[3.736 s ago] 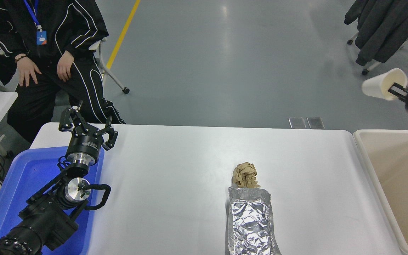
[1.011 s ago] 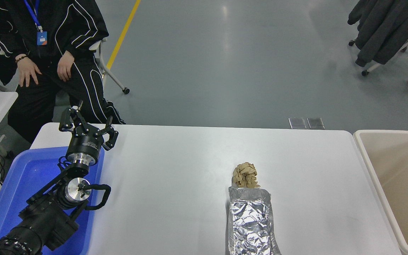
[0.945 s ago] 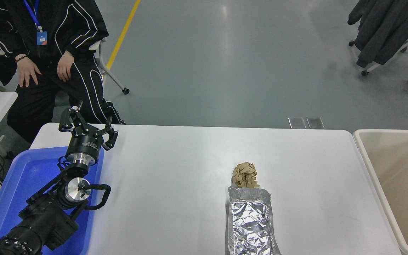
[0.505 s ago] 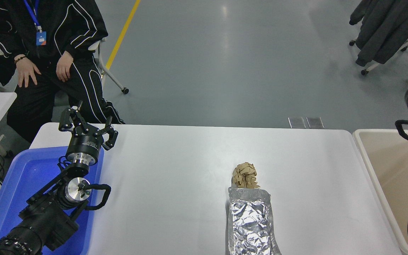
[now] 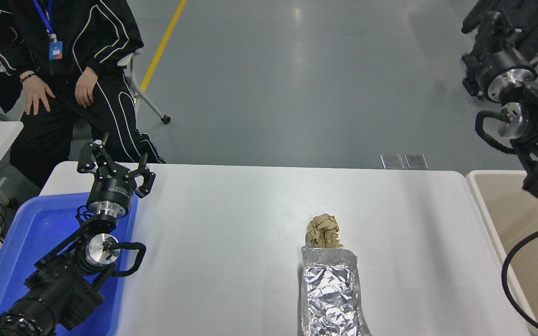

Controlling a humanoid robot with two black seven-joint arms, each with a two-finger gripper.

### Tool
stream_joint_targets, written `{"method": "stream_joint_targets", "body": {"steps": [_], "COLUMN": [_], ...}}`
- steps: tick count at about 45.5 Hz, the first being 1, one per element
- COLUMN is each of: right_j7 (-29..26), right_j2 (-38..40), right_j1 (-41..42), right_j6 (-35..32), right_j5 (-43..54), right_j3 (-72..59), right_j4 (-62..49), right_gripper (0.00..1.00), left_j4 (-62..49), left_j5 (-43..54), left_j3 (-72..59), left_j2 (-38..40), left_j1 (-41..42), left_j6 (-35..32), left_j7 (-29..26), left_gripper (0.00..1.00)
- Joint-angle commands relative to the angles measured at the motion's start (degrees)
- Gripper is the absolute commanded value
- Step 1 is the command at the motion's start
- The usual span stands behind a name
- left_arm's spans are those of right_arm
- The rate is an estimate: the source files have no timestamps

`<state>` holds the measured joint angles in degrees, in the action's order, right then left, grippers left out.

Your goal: Dispose of the paper cup in the dustbin

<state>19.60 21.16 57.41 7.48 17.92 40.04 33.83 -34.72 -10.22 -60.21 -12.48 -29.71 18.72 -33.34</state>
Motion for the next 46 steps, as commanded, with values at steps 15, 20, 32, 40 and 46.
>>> {"method": "stream_joint_targets", "body": {"steps": [15,20,32,40,46], "right_j7": [9.41,9.41,9.41,9.32,9.41], "right_j2": [-7.62,-8.42,-9.21,-9.03,-8.86], "right_j1": [-18.91,-20.5,-22.17,-21.55,-21.2], "right_j6": [-2.47,-3.26,-4.84,-4.84,-4.76], "right_j5": [0.27,0.27,0.27,0.18,0.18], "right_j3": [11.02,12.34,12.26,12.17,12.26], "right_j4": [5.9,5.9,5.55,5.28,5.28], "right_gripper": [1.0,1.0,1.0,1.0,1.0], "left_j4": [0.0,0.0,0.0,0.0,0.0], "left_j5": [-0.07,0.02,0.02,0.02,0.02], "left_j3": [0.0,0.0,0.0,0.0,0.0], "left_j2": [0.0,0.0,0.0,0.0,0.0], "left_j1": [0.0,0.0,0.0,0.0,0.0], "left_j6": [0.0,0.0,0.0,0.0,0.0], "left_j7": [-0.06,0.03,0.03,0.03,-0.06], "left_gripper": [1.0,1.0,1.0,1.0,1.0]}}
